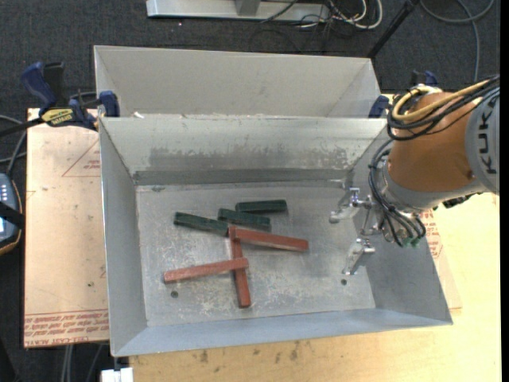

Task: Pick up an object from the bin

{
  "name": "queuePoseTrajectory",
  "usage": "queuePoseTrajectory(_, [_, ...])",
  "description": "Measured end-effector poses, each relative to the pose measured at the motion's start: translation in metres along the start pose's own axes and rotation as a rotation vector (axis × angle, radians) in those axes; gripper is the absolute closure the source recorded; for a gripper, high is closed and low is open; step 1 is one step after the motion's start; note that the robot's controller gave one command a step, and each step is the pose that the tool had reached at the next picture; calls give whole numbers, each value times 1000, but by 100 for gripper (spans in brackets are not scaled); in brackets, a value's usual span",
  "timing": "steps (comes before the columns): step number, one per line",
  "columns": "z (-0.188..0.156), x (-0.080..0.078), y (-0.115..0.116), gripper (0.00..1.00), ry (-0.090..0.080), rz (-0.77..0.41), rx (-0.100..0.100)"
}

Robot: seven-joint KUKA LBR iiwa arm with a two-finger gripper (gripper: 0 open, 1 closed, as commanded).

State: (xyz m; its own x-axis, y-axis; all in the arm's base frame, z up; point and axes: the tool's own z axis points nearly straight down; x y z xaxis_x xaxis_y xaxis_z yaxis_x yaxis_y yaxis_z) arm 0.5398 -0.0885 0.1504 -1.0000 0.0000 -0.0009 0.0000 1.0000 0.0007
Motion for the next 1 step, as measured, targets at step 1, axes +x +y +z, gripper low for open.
queuePoseTrajectory(1, [65, -16, 64, 0, -5, -78, 0])
